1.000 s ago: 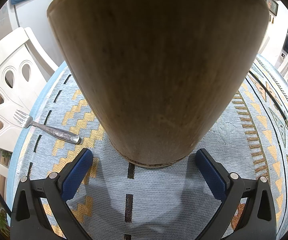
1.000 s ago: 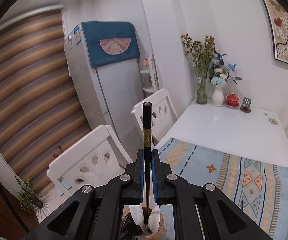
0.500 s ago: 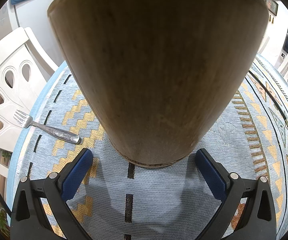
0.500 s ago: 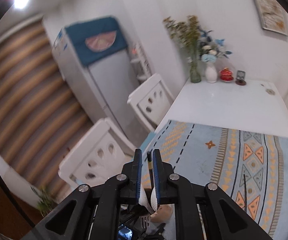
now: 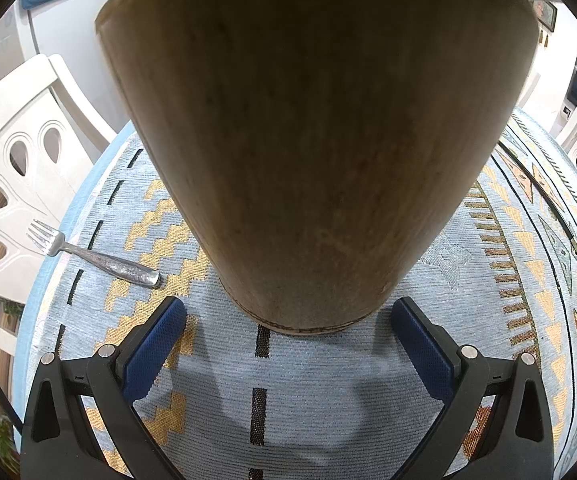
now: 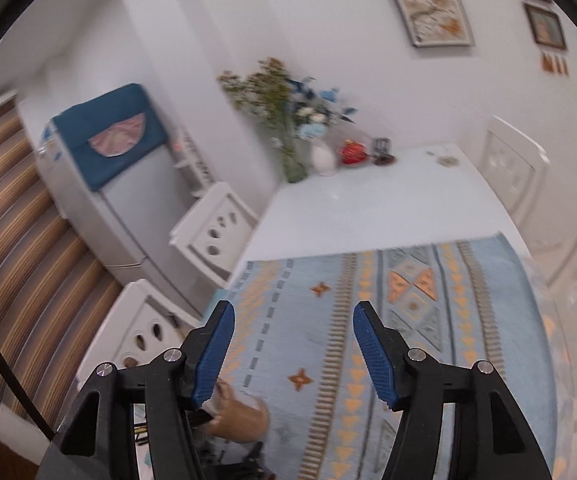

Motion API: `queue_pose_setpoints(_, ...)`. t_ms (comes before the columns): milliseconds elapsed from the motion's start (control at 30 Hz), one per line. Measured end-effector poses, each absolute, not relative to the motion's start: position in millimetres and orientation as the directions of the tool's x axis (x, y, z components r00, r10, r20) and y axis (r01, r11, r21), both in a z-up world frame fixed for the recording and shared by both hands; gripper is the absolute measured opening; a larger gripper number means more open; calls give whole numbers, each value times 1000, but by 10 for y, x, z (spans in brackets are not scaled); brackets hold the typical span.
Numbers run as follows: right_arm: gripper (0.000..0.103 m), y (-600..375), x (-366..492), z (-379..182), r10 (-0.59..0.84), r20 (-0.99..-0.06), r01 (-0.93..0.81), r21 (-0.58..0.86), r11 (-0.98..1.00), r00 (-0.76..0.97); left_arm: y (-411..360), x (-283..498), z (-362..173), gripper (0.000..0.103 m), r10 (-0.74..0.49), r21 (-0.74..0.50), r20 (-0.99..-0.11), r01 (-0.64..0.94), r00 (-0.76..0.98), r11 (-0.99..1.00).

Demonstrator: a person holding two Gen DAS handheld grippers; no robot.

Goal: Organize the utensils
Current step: 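Move the right tool back to the last black chopstick on the cloth, then grasp the black chopstick with the right tool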

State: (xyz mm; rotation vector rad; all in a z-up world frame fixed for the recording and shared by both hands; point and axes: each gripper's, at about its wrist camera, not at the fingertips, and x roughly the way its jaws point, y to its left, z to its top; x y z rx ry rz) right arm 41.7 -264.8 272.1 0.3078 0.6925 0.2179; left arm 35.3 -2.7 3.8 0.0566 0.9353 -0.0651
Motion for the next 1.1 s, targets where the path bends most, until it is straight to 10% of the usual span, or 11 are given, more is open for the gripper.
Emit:
queue_pose_setpoints(333, 58, -3223, 1156, 1279, 242, -926, 269, 322, 908, 291, -27, 353, 38, 103, -31, 20, -805, 80, 592, 997)
queue_pose_setpoints(1100, 51, -3188, 2096, 107, 11, -997, 85, 18, 996, 74, -25, 354, 38, 103, -32, 20, -805, 81, 592, 997)
